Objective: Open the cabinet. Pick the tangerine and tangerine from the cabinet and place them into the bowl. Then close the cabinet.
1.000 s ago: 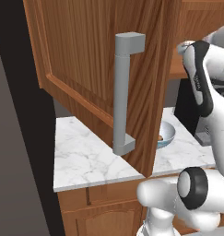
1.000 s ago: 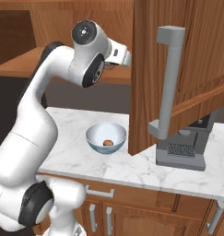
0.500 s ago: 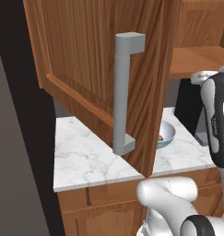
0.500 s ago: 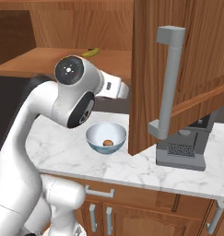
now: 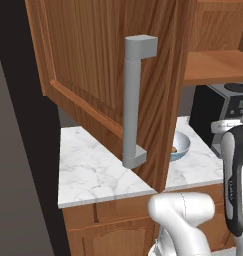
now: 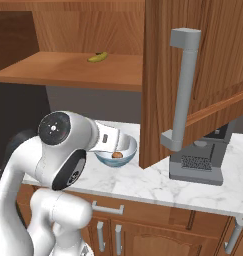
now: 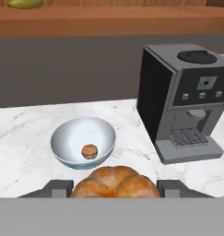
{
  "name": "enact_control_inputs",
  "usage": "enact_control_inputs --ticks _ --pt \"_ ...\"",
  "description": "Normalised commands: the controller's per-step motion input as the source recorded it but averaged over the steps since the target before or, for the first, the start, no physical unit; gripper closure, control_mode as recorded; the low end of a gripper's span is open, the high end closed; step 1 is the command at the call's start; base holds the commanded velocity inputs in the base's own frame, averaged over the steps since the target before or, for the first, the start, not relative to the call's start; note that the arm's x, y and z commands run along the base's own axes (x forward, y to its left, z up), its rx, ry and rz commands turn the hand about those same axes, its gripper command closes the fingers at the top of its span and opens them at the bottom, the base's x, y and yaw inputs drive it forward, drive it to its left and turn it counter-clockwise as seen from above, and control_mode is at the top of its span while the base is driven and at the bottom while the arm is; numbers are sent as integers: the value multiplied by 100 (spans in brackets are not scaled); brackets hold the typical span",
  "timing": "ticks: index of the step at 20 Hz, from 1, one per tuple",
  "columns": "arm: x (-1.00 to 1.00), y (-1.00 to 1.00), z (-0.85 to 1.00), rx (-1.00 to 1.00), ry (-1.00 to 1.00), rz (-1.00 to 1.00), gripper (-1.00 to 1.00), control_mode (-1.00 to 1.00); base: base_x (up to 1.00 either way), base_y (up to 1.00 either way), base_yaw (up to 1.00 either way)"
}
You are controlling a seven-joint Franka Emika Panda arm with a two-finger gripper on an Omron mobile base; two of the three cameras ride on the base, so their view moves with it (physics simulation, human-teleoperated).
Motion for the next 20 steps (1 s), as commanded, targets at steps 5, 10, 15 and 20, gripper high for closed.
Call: enact_control_inputs --ticks 5,10,15,20 --pt "2 15 -22 -6 8 1 100 -100 0 0 0" --pt "18 24 -7 0 0 0 100 -100 0 0 0" --pt "27 44 -31 -2 2 0 100 -100 0 0 0" --pt "40 29 -19 0 0 0 100 -100 0 0 0"
